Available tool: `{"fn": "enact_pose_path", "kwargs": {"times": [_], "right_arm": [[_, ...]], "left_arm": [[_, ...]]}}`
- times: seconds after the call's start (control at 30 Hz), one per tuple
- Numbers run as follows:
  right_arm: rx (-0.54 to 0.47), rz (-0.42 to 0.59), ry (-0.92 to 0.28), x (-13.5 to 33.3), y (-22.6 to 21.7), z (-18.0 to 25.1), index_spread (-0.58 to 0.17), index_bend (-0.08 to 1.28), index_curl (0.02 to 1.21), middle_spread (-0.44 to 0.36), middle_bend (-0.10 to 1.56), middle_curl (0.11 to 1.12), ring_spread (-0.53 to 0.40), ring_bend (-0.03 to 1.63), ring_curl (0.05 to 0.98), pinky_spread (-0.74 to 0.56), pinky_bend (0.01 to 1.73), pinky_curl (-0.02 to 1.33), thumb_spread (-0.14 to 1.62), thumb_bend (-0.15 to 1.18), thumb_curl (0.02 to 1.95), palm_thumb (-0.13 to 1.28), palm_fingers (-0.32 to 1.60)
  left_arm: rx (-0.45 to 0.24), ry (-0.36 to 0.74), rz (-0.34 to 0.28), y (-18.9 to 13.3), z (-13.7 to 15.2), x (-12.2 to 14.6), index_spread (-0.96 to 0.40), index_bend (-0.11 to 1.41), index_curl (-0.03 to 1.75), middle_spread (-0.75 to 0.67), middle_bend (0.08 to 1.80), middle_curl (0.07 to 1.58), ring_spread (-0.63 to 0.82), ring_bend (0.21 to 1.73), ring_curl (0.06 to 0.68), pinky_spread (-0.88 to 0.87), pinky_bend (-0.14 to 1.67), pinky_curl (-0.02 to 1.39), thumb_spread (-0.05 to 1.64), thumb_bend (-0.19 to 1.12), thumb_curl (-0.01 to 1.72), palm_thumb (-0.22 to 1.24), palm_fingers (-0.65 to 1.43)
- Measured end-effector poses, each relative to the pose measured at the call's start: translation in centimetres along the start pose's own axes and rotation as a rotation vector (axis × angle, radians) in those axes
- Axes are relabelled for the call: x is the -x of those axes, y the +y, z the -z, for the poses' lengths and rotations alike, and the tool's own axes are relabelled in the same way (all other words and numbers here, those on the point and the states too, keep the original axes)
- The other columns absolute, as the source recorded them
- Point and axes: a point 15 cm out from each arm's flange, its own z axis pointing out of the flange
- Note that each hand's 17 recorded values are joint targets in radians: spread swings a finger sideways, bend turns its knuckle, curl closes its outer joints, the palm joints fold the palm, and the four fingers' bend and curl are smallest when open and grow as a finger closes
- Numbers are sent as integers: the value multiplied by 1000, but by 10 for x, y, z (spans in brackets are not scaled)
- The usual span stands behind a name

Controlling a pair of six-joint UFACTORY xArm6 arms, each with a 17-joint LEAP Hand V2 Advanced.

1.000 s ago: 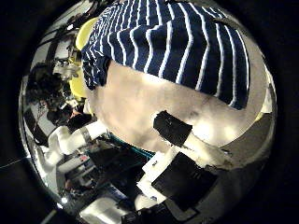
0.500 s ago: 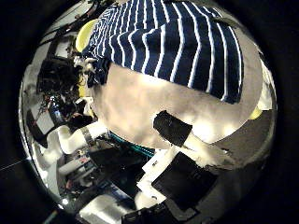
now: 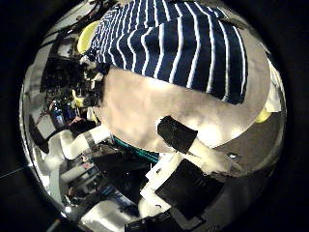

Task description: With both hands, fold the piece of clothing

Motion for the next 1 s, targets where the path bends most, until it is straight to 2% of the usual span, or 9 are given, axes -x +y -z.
{"fn": "enact_pose_path", "kwargs": {"times": [0.07, 0.27, 0.43, 0.6, 0.83, 1.0], "right_arm": [[-2, -2, 0, -1, 0, 0, -330, 186, 419, -148, 320, 452, -222, 765, 338, 73, 504, 136, 1058, -25, 338, 490, 428], [4, 1, -3, -2, -1, -1, -346, 179, 415, -273, 335, 456, -253, 793, 351, 22, 537, 132, 1081, -16, 351, 540, 464], [29, -3, -13, 0, -4, -15, -328, 167, 402, -215, 357, 469, -235, 761, 352, 13, 580, 140, 1076, -26, 352, 544, 385], [43, 31, -13, 13, -14, -30, -315, 181, 392, -163, 368, 473, -209, 732, 342, 14, 581, 135, 1059, -31, 345, 521, 354], [-5, 34, 14, 28, -48, -47, -297, 189, 395, -129, 362, 471, -184, 708, 335, 20, 579, 130, 1042, -20, 346, 530, 348], [14, 32, 19, 32, -56, -55, -289, 175, 389, -138, 390, 479, -218, 760, 343, -48, 600, 123, 1027, -10, 362, 596, 461]], "left_arm": [[26, 2, -9, 6, 4, 1, -552, 286, 1091, -547, 876, 867, -499, 1210, 479, -652, 946, 667, 1004, 35, 460, 830, 1127], [38, 82, -59, 17, 30, -8, -611, 310, 1195, -575, 917, 902, -489, 1264, 505, -663, 992, 704, 1013, -1, 519, 856, 1096], [38, 149, -82, 25, 58, -11, -645, 310, 1259, -591, 935, 921, -482, 1286, 517, -665, 1005, 724, 1035, -12, 555, 855, 1074], [21, 168, -81, 26, 77, -4, -666, 303, 1302, -598, 934, 932, -475, 1291, 520, -666, 1007, 736, 1047, -13, 582, 848, 1065], [24, 168, -81, 30, 87, 2, -686, 280, 1350, -605, 932, 946, -472, 1289, 521, -660, 1004, 755, 1060, -13, 612, 834, 1058], [23, 170, -72, 34, 90, 9, -695, 258, 1380, -607, 929, 954, -472, 1290, 521, -662, 994, 765, 1069, -12, 634, 833, 1057]]}}
